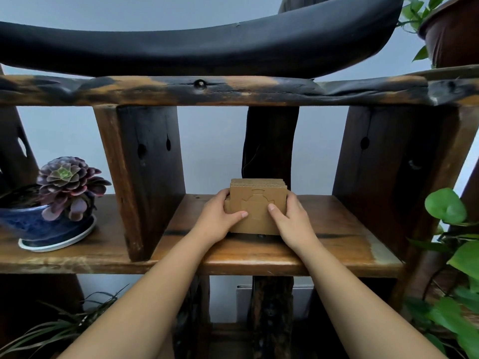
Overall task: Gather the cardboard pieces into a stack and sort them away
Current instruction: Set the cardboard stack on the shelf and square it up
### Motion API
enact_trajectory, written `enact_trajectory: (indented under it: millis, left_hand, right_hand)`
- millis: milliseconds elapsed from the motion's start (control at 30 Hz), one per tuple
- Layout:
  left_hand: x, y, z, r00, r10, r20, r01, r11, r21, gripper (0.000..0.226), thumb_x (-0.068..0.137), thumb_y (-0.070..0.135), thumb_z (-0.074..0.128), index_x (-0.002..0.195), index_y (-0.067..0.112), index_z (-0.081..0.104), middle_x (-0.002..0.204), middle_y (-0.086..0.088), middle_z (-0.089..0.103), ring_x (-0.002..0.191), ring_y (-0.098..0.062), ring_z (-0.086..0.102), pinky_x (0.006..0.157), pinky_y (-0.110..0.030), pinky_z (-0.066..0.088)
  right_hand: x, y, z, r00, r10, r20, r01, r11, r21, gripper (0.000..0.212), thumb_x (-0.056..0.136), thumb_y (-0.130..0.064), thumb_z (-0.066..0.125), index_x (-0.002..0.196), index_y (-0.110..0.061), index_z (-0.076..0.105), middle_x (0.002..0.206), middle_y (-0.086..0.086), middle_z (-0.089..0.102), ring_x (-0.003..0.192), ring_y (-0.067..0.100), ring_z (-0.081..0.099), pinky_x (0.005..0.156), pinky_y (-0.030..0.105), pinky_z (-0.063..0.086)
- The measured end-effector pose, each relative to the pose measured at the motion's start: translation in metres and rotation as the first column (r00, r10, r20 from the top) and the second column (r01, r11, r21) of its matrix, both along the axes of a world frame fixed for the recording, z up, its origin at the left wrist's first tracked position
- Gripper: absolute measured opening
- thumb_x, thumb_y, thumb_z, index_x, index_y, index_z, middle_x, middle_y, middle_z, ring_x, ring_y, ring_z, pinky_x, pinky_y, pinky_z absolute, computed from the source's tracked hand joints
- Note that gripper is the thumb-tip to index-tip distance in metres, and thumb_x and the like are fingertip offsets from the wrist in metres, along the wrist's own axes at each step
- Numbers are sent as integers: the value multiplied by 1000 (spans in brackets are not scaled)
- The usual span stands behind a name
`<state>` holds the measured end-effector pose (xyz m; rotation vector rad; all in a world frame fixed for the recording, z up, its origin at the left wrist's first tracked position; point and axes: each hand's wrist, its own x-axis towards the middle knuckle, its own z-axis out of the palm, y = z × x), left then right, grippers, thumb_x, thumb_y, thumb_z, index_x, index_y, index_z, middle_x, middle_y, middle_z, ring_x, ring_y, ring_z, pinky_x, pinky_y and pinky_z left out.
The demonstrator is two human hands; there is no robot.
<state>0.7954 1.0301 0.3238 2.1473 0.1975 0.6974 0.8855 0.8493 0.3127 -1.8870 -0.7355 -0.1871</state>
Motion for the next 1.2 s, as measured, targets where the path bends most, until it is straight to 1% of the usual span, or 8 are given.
enact_trajectory:
  millis: [67,167,300,467,600,833,967,1200]
  left_hand:
    - [2,-3,4,1000,-15,-22,15,1000,-4,60,82,27,73,135,24,46,124,9,59,108,-8,55,80,-14,40]
    - [0,-7,-1,996,-80,-25,78,996,-50,69,90,23,65,146,25,26,134,9,47,124,-10,47,100,-24,39]
    - [-3,-5,-10,990,-122,-68,109,980,-167,81,96,28,56,154,27,-1,136,11,37,127,-8,40,109,-30,33]
    - [-3,3,-11,993,-85,-86,62,967,-246,48,90,34,65,129,34,38,120,13,58,117,-13,56,98,-30,46]
    - [-1,4,-9,992,-67,-103,43,973,-225,54,83,33,73,127,33,42,117,10,60,105,-8,58,90,-26,49]
    - [-4,-2,-1,994,8,-108,-31,977,-213,53,82,29,75,128,22,48,120,2,63,109,-17,60,97,-35,49]
    - [-19,-9,11,994,-8,-107,-20,967,-253,56,82,33,74,130,23,48,117,5,63,102,-11,60,84,-27,51]
    - [-65,-31,28,993,-94,-67,69,949,-307,51,81,34,75,125,21,52,116,5,64,103,-11,63,84,-27,53]
  right_hand:
    - [0,-1,1,999,27,-23,-27,1000,1,56,97,-34,51,147,-20,30,145,4,45,131,21,44,107,36,36]
    - [-1,-3,4,999,2,-53,-1,1000,12,70,96,-30,55,153,-17,17,150,6,41,136,24,39,113,40,32]
    - [4,-6,2,991,43,-126,-40,999,29,69,90,-30,65,148,-19,29,141,3,48,126,19,47,107,37,39]
    - [8,-9,0,976,87,-199,-81,996,38,77,79,-21,78,141,-28,32,121,-8,51,112,13,50,96,30,44]
    - [10,-7,-1,982,22,-186,-20,1000,10,70,79,-26,78,137,-24,40,118,-9,54,107,12,51,94,32,45]
    - [4,-10,8,971,49,-235,-46,999,17,52,80,-27,77,123,-24,49,107,-10,58,97,11,56,76,22,44]
    - [-9,-18,24,970,73,-233,-68,997,29,47,79,-29,78,117,-27,50,99,-17,58,89,3,56,66,16,43]
    - [-44,-46,34,945,159,-286,-122,982,144,41,76,-27,81,107,-27,56,111,-5,66,99,14,64,83,32,55]
